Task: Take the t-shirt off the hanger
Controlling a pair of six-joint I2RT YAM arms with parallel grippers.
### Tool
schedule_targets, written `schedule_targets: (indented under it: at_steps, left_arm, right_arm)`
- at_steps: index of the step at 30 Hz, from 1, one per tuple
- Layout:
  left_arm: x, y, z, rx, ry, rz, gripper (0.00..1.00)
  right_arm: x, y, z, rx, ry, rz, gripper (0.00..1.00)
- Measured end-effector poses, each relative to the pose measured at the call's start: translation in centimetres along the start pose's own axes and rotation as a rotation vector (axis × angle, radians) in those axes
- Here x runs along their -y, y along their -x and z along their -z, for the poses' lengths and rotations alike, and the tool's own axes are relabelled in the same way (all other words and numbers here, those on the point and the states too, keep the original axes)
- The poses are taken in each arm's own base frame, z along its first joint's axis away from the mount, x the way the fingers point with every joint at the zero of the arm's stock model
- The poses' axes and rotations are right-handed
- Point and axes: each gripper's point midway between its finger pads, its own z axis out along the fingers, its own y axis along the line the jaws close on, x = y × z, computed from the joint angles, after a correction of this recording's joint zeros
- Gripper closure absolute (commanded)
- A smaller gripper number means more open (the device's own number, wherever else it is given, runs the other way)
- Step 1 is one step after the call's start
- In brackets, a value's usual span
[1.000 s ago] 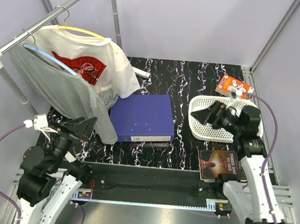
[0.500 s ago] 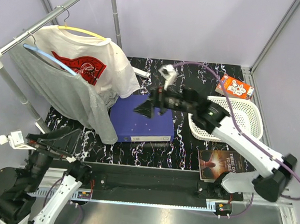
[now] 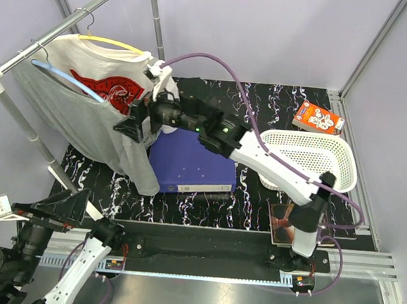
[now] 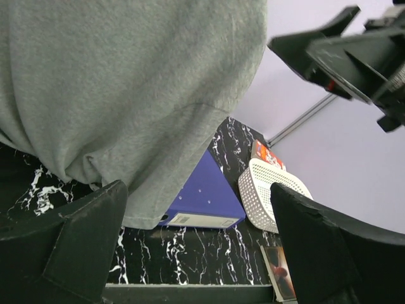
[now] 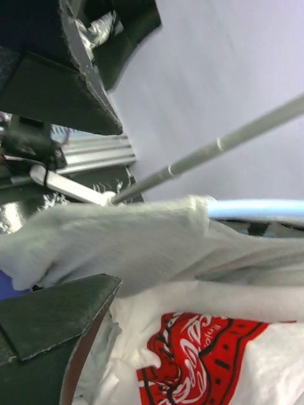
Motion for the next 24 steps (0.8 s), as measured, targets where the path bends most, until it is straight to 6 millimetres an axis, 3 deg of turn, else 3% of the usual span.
schedule_targets:
  at_steps: [4, 5, 10, 12, 14, 19, 24]
  left_arm:
    - [-0.3, -0.3, 0.3, -0.014, 0.010, -0.005, 0.03]
    - [-0.4, -0.3, 0.4, -0.020, 0.010, -0.006, 0.03]
    - [-0.2, -0.2, 0.9, -0.029, -0.008, -0.005, 0.05]
    - [-0.1, -0.1, 1.0, -0.029, -0.014, -0.003, 0.05]
    - [0.0, 0.0, 1.2, -0.027, -0.020, -0.002, 0.06]
    - [0.4, 0.8, 1.9, -0.007, -0.043, 0.011, 0.07]
    - [1.3, 1.6, 2.8, 0.002, -0.091, 0.029, 0.07]
  right_arm:
    - [1.4, -0.7, -3.6, -0.016, -0.046, 0.047, 0.18]
    - [1.7, -1.0, -4.5, -0.022, -0.058, 0.056, 0.28]
    - [2.1, -3.4, -8.2, -0.046, -0.102, 0.089, 0.56]
    - [2.2, -4.7, -8.7, -0.070, -0.120, 0.092, 0.70]
    - [2.4, -5.4, -8.9, -0.086, -0.136, 0.099, 0.78]
    - [2.5, -5.3, -8.9, -0.082, -0.151, 0.100, 0.96]
    - [2.4, -5.1, -8.8, -0.076, -0.156, 0.080, 1.00]
